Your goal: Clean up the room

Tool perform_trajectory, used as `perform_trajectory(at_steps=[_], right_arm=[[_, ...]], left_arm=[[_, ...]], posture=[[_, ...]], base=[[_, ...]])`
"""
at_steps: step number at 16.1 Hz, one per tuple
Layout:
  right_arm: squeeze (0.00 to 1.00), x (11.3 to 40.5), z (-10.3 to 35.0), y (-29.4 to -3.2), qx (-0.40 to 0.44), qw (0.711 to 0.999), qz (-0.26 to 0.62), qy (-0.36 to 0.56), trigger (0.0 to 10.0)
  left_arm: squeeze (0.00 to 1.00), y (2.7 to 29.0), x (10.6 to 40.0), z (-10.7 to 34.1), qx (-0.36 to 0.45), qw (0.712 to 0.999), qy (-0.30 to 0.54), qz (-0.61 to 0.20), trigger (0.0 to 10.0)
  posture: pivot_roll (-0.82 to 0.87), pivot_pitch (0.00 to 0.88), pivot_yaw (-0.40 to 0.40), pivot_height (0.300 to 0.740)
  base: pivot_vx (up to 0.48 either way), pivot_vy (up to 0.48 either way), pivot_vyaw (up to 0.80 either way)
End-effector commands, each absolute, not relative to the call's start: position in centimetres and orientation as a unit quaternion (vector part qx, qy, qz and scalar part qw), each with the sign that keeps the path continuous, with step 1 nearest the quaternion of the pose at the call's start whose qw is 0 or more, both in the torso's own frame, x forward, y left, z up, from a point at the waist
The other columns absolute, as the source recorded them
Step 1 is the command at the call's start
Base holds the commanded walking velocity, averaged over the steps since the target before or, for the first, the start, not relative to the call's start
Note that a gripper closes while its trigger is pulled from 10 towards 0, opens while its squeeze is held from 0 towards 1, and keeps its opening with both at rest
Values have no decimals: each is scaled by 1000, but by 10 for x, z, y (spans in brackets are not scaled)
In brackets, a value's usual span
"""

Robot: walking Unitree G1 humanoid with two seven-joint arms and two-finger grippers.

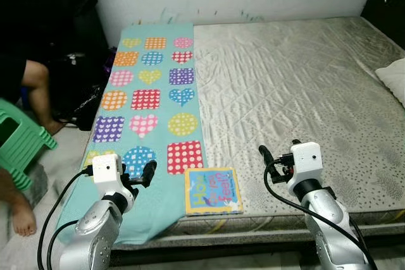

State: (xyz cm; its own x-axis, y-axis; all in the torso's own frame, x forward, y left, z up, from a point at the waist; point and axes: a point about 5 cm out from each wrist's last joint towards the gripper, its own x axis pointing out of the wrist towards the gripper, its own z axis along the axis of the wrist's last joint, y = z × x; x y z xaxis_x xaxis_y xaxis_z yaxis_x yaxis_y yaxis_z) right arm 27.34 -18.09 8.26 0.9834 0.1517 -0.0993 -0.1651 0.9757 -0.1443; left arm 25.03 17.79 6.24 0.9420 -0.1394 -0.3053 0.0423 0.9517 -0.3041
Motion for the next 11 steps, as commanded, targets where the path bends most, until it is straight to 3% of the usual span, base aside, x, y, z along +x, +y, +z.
perform_trajectory(at_steps=[1, 11], right_arm=[[0, 274, 82, -180, -83, 992, 87, 45, 10000], [0, 274, 83, -178, -83, 991, 92, 42, 10000]], left_arm=[[0, 181, 249, 58, -147, 973, 174, -35, 10000], [0, 184, 250, 59, -151, 974, 169, -23, 10000]], posture=[[-195, 29, 41, 683], [-196, 36, 44, 683]], base=[[0, 0, 0], [0, 0, 0]])
